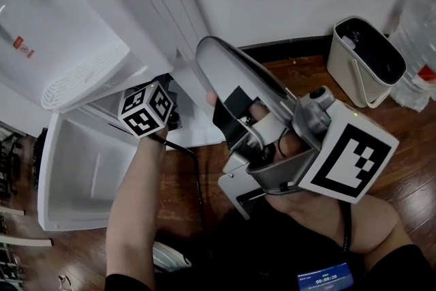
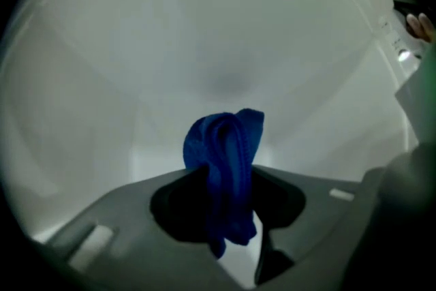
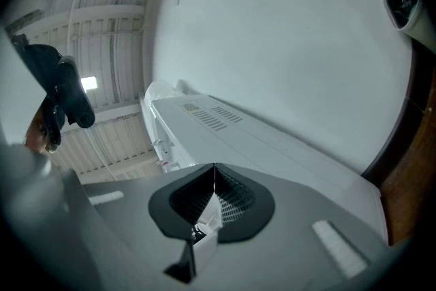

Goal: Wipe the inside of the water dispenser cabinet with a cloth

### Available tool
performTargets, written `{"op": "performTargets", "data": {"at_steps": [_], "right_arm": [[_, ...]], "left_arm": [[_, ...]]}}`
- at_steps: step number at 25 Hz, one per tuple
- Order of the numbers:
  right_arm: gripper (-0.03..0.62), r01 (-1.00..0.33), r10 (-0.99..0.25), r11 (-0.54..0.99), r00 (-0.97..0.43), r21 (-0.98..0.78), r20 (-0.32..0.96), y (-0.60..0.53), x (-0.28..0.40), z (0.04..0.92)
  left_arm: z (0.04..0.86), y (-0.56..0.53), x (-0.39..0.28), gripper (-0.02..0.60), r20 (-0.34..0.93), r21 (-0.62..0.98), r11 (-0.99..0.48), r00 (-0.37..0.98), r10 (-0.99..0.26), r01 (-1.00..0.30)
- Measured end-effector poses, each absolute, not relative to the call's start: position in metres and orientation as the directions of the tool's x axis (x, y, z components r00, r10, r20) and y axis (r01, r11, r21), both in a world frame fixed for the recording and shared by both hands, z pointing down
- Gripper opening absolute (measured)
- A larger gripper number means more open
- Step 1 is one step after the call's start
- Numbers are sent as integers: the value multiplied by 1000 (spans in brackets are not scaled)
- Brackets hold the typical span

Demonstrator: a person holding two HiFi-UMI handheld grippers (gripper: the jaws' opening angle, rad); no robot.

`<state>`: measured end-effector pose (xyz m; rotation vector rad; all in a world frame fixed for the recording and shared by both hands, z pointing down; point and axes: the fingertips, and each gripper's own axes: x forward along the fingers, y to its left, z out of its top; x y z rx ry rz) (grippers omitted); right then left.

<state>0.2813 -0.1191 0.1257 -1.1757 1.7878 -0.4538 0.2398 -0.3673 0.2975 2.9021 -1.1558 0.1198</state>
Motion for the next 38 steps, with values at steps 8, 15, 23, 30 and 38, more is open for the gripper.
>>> {"op": "performTargets", "data": {"at_steps": [8, 15, 23, 30, 38], "right_arm": [[6, -527, -889, 432, -113, -731, -444, -126, 287, 138], [6, -517, -887, 439, -120, -734, -446, -127, 285, 138], [6, -522, -885, 448, -145, -725, -442, -129, 282, 138], [6, -530, -889, 441, -148, -725, -433, -128, 281, 138], [6, -523, -896, 431, -150, -736, -418, -130, 281, 145]], "left_arm": [[314, -338, 279, 153, 143, -62, -845, 833, -535, -532], [334, -394, 203, 158, 174, -126, -649, 627, -759, -751], [364, -399, 187, 156, 226, -64, -542, 517, -826, -838], [375, -350, 260, 156, 215, -19, -799, 778, -590, -601], [393, -345, 265, 155, 247, -6, -820, 793, -556, -573]]}}
